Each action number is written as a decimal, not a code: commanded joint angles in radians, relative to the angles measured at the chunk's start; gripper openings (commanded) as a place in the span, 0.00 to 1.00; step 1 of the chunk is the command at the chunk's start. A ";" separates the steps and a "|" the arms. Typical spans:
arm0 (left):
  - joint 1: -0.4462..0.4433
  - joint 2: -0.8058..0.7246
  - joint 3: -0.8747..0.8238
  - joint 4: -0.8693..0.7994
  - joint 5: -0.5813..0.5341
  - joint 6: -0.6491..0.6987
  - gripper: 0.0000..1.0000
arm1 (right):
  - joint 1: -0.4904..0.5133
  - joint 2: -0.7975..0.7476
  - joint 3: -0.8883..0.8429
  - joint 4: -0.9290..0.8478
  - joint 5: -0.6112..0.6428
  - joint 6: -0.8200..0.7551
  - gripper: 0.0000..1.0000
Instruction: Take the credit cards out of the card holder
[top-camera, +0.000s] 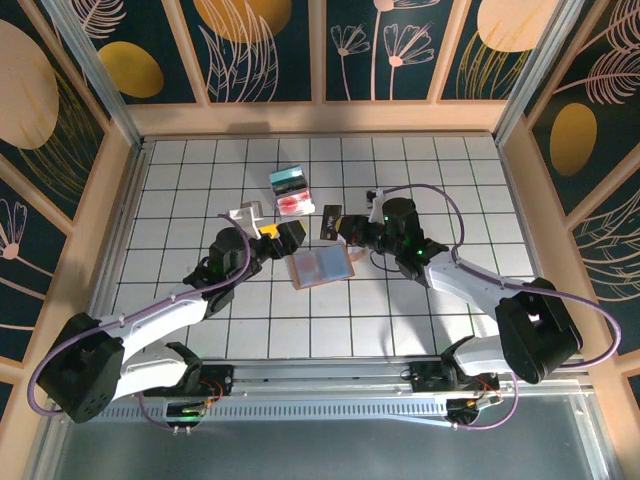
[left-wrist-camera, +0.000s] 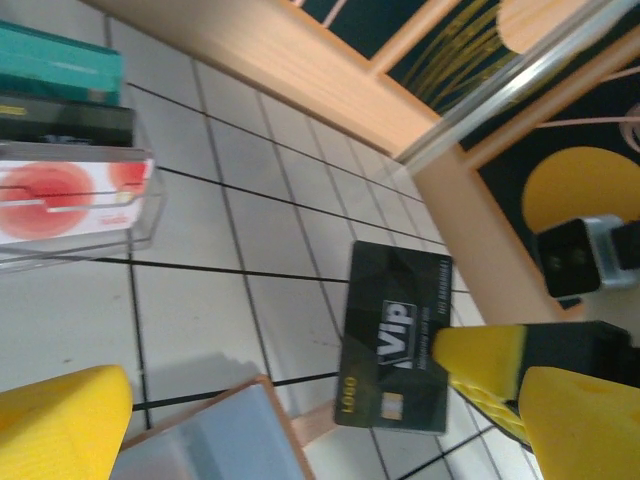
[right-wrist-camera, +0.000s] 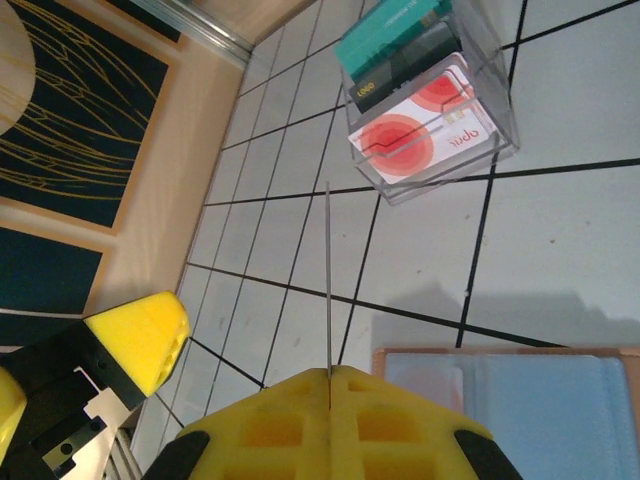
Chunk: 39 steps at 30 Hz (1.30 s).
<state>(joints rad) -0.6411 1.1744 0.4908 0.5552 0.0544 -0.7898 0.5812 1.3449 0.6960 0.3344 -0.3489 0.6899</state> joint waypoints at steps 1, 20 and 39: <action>0.009 0.015 -0.006 0.098 0.102 0.015 0.99 | -0.007 -0.021 -0.015 0.073 -0.040 -0.004 0.00; 0.041 0.177 0.002 0.354 0.341 -0.030 0.86 | -0.008 -0.061 -0.016 0.190 -0.211 0.011 0.00; 0.046 0.235 0.061 0.433 0.416 -0.060 0.46 | -0.010 -0.014 0.005 0.240 -0.315 0.019 0.00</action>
<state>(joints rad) -0.6018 1.4036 0.5243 0.9333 0.4458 -0.8516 0.5793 1.3155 0.6884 0.5285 -0.6312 0.6979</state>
